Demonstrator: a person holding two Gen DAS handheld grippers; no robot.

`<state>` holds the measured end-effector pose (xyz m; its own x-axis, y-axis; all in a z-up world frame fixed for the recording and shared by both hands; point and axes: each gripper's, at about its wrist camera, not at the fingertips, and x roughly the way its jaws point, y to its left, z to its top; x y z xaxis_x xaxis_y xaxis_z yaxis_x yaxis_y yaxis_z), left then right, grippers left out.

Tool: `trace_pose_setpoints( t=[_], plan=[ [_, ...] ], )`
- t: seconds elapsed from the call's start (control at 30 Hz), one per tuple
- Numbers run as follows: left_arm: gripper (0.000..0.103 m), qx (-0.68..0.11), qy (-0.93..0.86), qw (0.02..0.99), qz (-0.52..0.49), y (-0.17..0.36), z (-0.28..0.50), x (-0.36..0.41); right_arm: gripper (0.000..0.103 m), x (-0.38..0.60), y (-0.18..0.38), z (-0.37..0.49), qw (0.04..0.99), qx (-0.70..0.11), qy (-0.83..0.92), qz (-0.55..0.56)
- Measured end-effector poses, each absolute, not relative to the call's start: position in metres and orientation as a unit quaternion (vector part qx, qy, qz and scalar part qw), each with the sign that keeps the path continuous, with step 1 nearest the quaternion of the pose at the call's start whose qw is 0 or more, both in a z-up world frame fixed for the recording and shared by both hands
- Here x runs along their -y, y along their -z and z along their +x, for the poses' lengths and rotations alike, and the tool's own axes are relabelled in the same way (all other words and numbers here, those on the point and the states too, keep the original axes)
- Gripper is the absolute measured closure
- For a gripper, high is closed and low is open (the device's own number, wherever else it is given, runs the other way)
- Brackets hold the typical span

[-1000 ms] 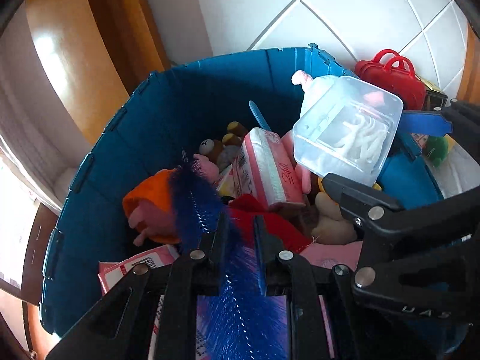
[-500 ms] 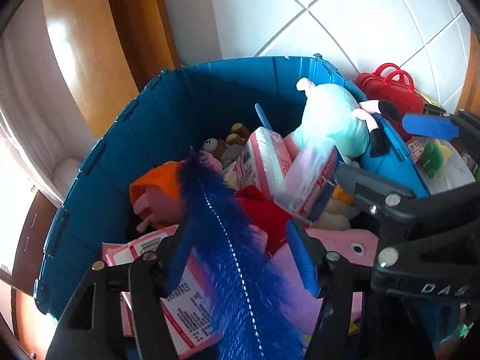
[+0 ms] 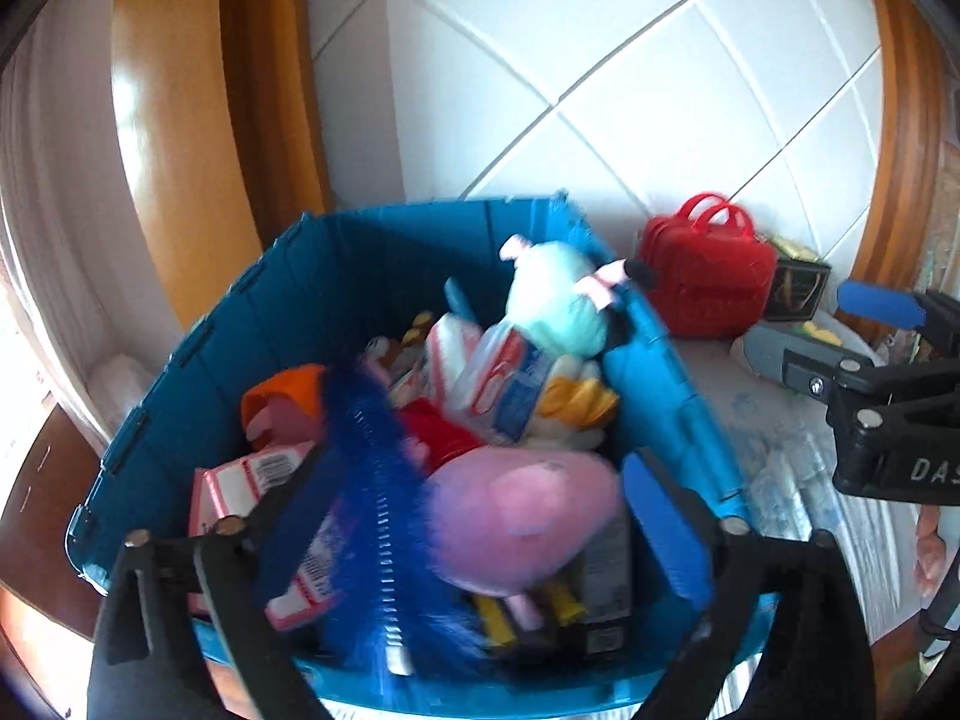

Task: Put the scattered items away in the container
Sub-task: 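Move both open tools back toward the tissue pack and duck plush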

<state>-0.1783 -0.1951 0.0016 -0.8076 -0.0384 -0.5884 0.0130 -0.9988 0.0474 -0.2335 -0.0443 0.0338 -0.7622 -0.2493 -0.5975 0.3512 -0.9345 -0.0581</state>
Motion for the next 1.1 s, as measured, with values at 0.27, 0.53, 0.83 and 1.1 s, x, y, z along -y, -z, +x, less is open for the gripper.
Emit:
trace_pose_setpoints(
  t=[0.27, 0.53, 0.83, 1.1],
  plan=[
    [0.002, 0.028, 0.963, -0.048, 0.263, -0.022, -0.179, 0.079, 0.001, -0.089, -0.034, -0.227, 0.092, -0.036, 0.950, 0.295],
    [0.002, 0.001, 0.961, -0.048, 0.274, 0.015, -0.235, -0.082, 0.000, -0.274, -0.014, -0.263, 0.056, -0.022, 0.954, 0.293],
    [0.002, -0.012, 0.941, -0.017, 0.337, 0.073, -0.307, -0.194, 0.000, -0.440, 0.050, -0.338, 0.030, -0.001, 0.928, 0.370],
    [0.002, 0.006, 0.927, -0.007, 0.376, 0.124, -0.373, -0.226, 0.000, -0.473, 0.120, -0.395, 0.034, 0.033, 0.902, 0.430]
  ],
)
